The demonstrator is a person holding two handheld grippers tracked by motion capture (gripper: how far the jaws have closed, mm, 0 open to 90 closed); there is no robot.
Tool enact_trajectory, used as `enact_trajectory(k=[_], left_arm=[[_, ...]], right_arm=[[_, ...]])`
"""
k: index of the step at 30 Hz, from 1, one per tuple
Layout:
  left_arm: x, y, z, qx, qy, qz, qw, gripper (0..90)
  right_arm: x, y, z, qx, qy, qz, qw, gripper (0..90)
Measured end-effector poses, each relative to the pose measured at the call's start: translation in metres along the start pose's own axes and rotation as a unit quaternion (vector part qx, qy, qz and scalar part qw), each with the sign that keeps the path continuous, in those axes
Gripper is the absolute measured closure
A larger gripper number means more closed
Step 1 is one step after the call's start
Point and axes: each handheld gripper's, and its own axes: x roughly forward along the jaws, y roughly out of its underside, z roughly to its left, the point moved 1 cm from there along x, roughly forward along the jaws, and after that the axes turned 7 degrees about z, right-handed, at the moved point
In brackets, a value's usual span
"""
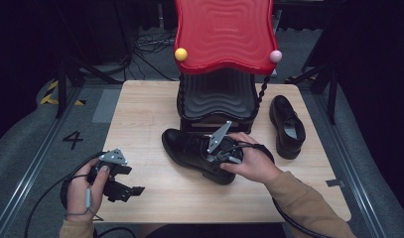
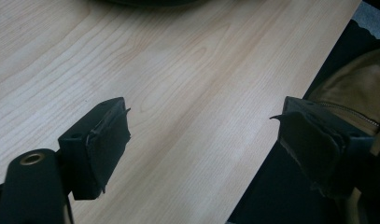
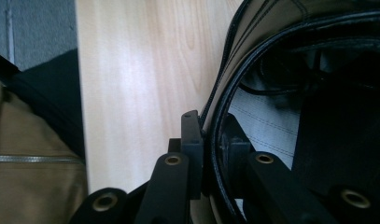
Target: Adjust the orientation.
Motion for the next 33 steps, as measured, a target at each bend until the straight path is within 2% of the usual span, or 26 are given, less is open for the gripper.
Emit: enact_trajectory(k=[6,9,16,22,26,28,30,33], left_arm=[[0.003,-0.007,0.000,0.009,0.002,0.002,1.0000,17.0],[0.005,-0.011,0.000,0.012,0.004,0.004,0.9999,17.0],[0.007,-0.017,0.001,0.023,0.003,0.005,0.9997,17.1],[0.008,-0.018,0.001,0.021,0.007,0.007,0.9997,17.1],[0.008,-0.017,0.001,0.021,0.008,0.007,0.9997,17.0],[0.008,-0.017,0.001,0.019,0.010,0.007,0.9997,17.1],[0.008,-0.017,0.001,0.021,0.009,0.005,0.9997,17.0],[0.008,-0.017,0.002,0.020,0.009,0.007,0.9997,17.0]], right_arm=[[-0.023,0.022,0.022,0.020,0.003,-0.014,0.9997,82.4],[-0.031,0.033,0.030,0.035,0.015,-0.014,0.9992,82.1],[-0.041,0.051,0.032,0.074,0.038,-0.022,0.9963,82.0],[-0.042,0.062,0.027,0.099,0.052,-0.026,0.9934,81.3],[-0.035,0.066,0.022,0.127,0.066,-0.023,0.9894,80.6],[-0.028,0.068,0.019,0.146,0.077,-0.016,0.9861,80.3],[-0.024,0.068,0.019,0.151,0.089,-0.013,0.9845,80.3],[-0.017,0.067,0.023,0.155,0.084,-0.009,0.9842,80.5]])
